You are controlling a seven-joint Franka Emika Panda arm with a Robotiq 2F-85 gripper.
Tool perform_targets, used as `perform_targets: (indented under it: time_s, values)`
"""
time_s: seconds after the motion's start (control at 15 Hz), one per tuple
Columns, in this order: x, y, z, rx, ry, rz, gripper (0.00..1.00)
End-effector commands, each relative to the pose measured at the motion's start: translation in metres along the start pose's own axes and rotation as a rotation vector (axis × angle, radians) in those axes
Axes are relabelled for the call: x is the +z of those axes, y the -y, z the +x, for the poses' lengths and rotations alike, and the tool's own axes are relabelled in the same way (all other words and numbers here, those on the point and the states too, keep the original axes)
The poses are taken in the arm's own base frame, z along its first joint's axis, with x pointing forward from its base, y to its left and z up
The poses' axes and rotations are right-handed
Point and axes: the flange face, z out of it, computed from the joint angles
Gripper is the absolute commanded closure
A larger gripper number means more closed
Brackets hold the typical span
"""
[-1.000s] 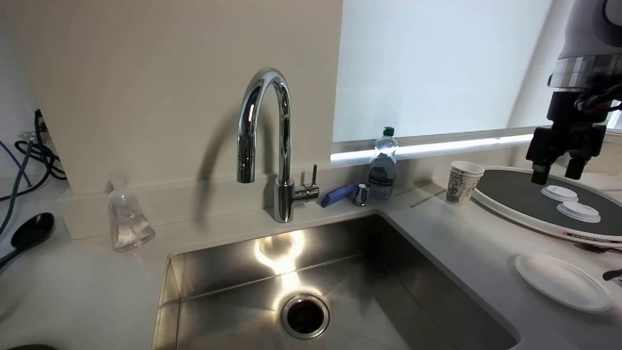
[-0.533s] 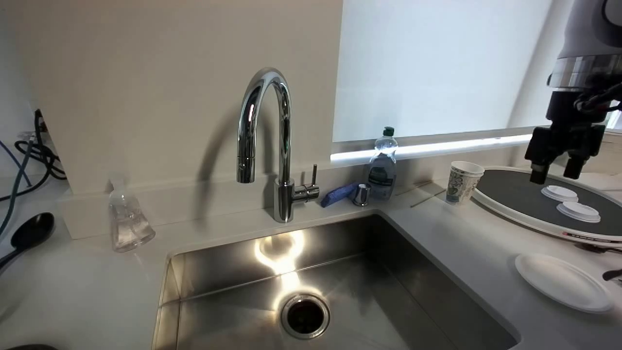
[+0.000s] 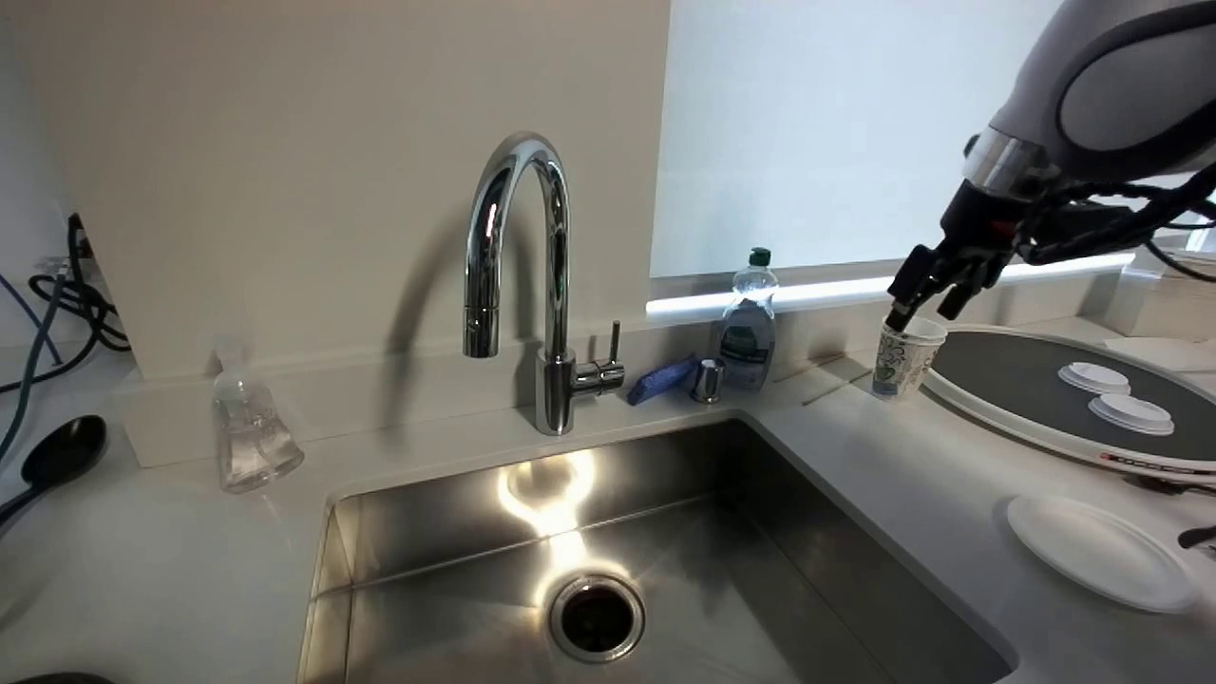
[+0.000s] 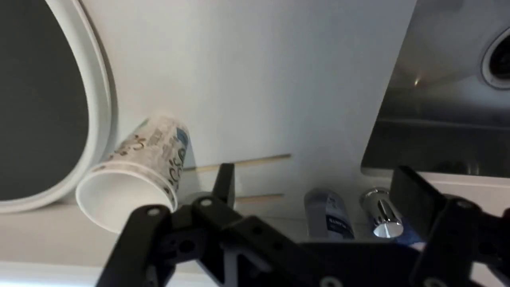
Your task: Unstack the cups
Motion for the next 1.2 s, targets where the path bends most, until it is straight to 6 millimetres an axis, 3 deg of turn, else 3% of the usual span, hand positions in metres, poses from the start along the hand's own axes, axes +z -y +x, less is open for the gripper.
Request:
perform_targets:
  time_s: [0.0, 0.33, 0.4, 0.8, 1.13]
  values:
    - [0.029, -0.003, 0.02, -0.07, -0.072, 0.0, 0.0]
    - [0.044, -0.035, 0.035, -0.086, -0.095, -0.039, 0.0]
    - [0.04, -0.023, 0.026, -0.074, -0.085, -0.019, 0.0]
    - [0.04, -0.024, 0.029, -0.076, -0.087, -0.021, 0.0]
    - [0.052, -0.042, 0.031, -0.075, -0.086, -0.061, 0.0]
